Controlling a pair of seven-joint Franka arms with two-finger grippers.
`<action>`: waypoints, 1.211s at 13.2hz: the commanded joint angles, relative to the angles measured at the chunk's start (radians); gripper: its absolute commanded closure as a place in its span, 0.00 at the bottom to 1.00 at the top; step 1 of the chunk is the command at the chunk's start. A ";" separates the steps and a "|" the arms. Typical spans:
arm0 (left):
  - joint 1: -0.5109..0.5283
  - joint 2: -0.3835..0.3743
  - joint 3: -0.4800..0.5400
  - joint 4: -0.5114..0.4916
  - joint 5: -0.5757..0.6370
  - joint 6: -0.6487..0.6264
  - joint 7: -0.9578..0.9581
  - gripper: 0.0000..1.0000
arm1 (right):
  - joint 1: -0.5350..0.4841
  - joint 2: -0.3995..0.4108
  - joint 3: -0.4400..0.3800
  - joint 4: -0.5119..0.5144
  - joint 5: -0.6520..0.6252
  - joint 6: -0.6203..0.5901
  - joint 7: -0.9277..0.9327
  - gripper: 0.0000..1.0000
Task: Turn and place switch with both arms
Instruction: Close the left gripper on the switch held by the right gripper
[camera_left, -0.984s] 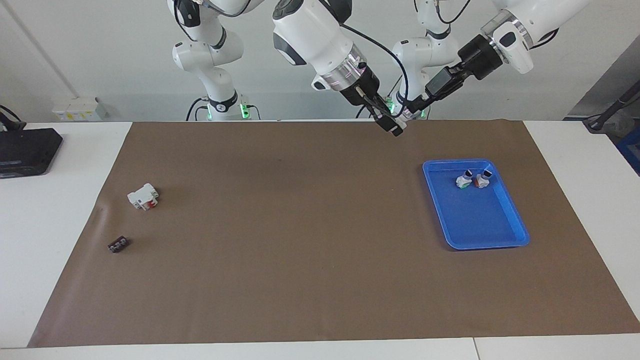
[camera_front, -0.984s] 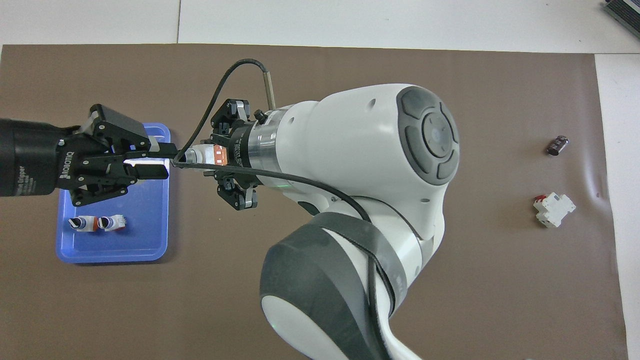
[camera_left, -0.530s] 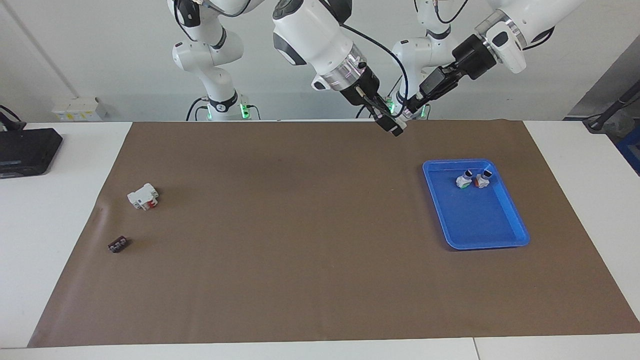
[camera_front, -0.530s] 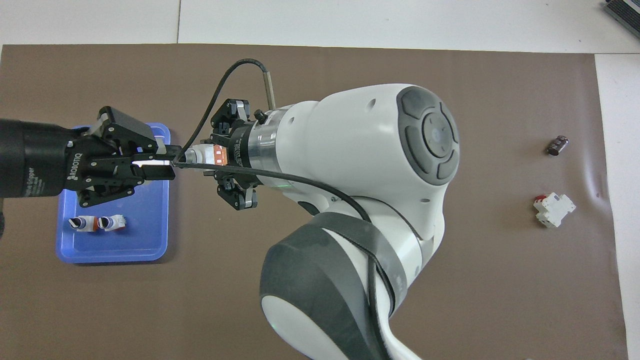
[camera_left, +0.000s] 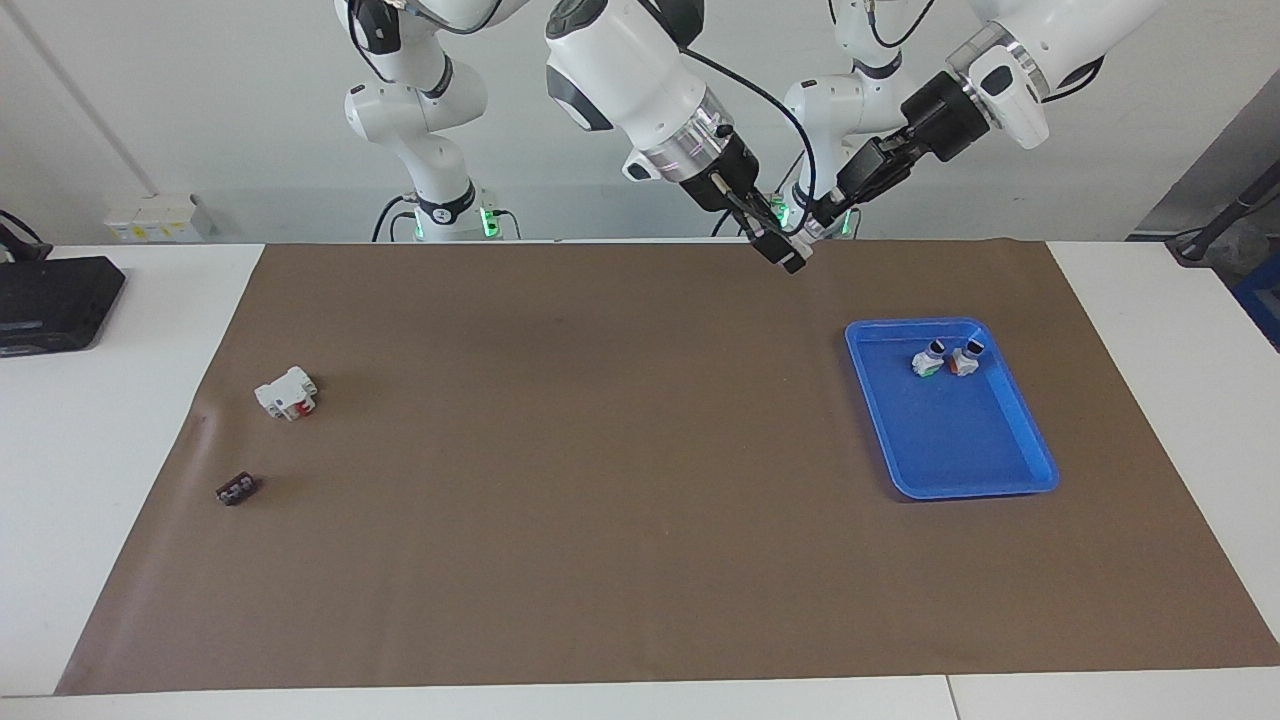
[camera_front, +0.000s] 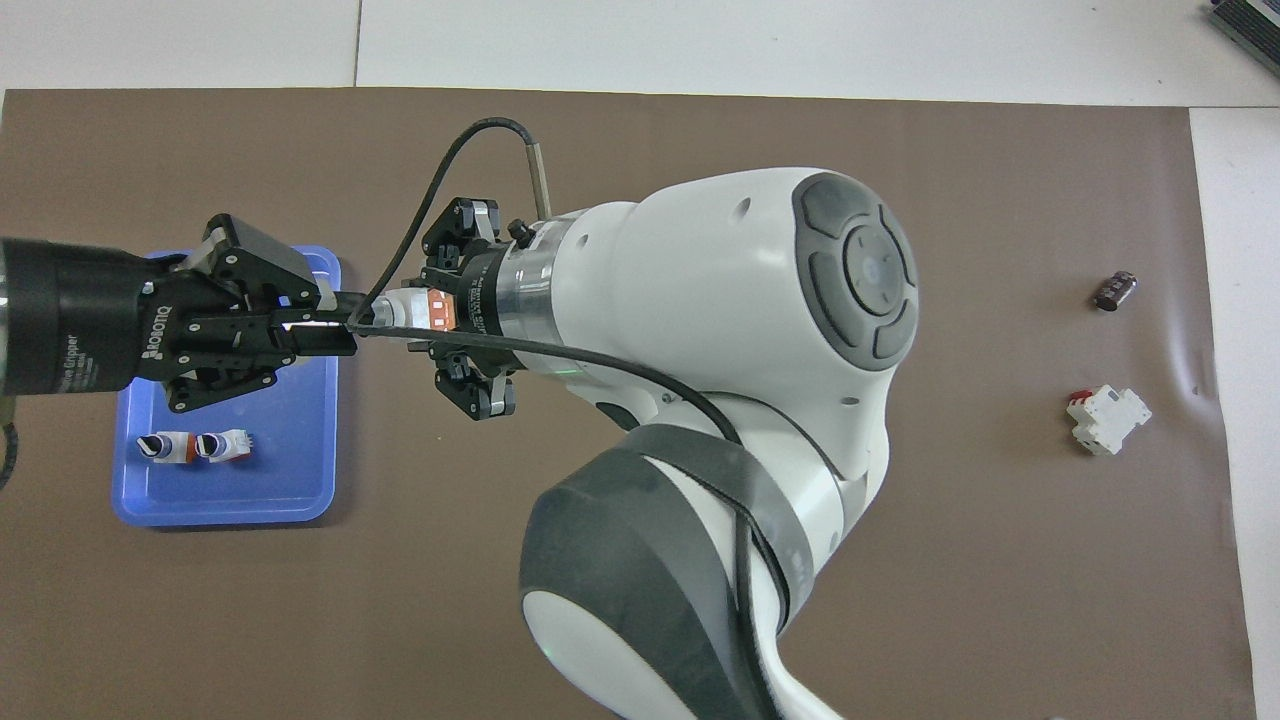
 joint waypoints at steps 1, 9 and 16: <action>-0.009 -0.024 -0.001 -0.036 0.014 0.024 0.006 0.91 | -0.004 -0.018 0.005 -0.009 -0.012 0.007 0.004 1.00; -0.009 -0.024 -0.003 -0.062 0.016 0.058 0.011 1.00 | -0.004 -0.020 0.005 -0.009 -0.012 0.007 0.004 1.00; -0.008 -0.024 -0.004 -0.067 0.016 0.059 -0.247 1.00 | -0.004 -0.024 0.005 -0.009 -0.012 0.005 0.004 1.00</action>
